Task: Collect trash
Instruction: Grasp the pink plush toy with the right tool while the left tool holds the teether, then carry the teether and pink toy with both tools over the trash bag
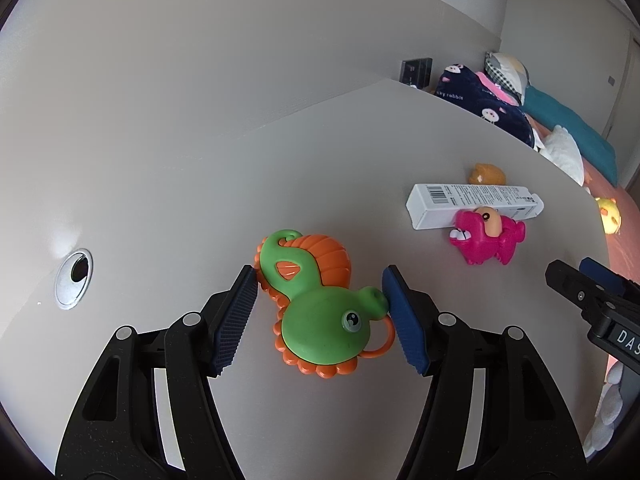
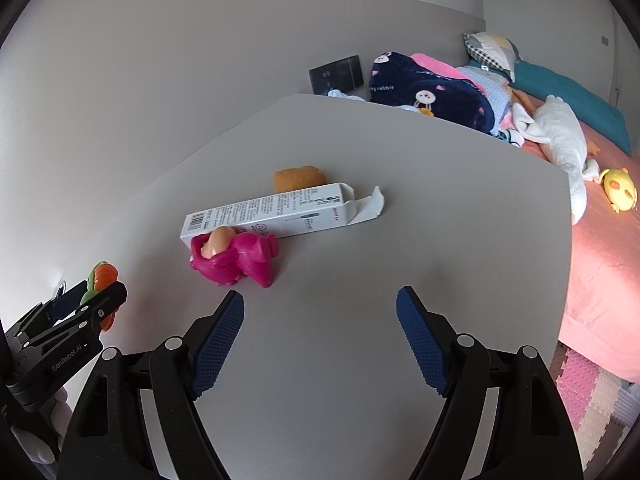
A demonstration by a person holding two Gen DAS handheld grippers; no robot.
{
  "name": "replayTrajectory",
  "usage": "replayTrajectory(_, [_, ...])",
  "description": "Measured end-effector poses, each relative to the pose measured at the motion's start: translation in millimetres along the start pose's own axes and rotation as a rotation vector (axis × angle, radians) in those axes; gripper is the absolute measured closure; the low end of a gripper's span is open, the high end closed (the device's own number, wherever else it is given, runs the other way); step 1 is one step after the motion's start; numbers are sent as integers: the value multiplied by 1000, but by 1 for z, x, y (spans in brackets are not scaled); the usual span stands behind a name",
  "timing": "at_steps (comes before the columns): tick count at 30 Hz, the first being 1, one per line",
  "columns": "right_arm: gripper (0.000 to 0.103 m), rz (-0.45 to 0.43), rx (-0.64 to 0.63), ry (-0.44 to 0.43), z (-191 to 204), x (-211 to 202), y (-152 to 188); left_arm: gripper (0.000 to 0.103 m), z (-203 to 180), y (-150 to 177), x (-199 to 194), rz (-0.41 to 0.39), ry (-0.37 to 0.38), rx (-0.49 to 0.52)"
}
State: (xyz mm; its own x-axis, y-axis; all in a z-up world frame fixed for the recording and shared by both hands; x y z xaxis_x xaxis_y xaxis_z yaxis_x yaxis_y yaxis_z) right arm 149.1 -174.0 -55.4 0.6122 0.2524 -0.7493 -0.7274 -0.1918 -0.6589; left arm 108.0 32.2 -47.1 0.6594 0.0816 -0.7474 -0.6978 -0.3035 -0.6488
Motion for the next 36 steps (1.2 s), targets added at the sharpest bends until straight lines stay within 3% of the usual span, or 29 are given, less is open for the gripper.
replayTrajectory(12, [24,21,1,-66,30,31,-22,40,18,-14,4,-9,-9,-27])
replayTrajectory(23, [24,32,0,-61,40,55,-32,40,24,-17,11,1,-22,-38])
replayTrajectory(25, [24,21,-7,-52,41,56,-32,40,23,-18,13,2,-23,-37])
replayTrajectory(27, [32,18,-20,-50,42,55,-31,40,24,-18,12,2,-22,-38])
replayTrajectory(36, [32,11,-12,-41,32,38,-27,40,19,-15,9,4,-13,-24])
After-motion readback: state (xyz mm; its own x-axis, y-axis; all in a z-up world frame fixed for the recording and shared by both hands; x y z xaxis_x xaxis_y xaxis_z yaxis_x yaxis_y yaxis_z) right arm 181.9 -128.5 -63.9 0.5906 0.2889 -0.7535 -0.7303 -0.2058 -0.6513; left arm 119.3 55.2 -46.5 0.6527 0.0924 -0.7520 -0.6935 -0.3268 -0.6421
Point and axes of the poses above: each gripper's, at about its wrist camera, not at the fingertips, and x roughly the way its jaws point, z to its left, y to its underside, the point moved 1 cm from there along x, roughly the way its jaws point, and after that the axes turned 11 degrees about -x, right-handed, at the moved point
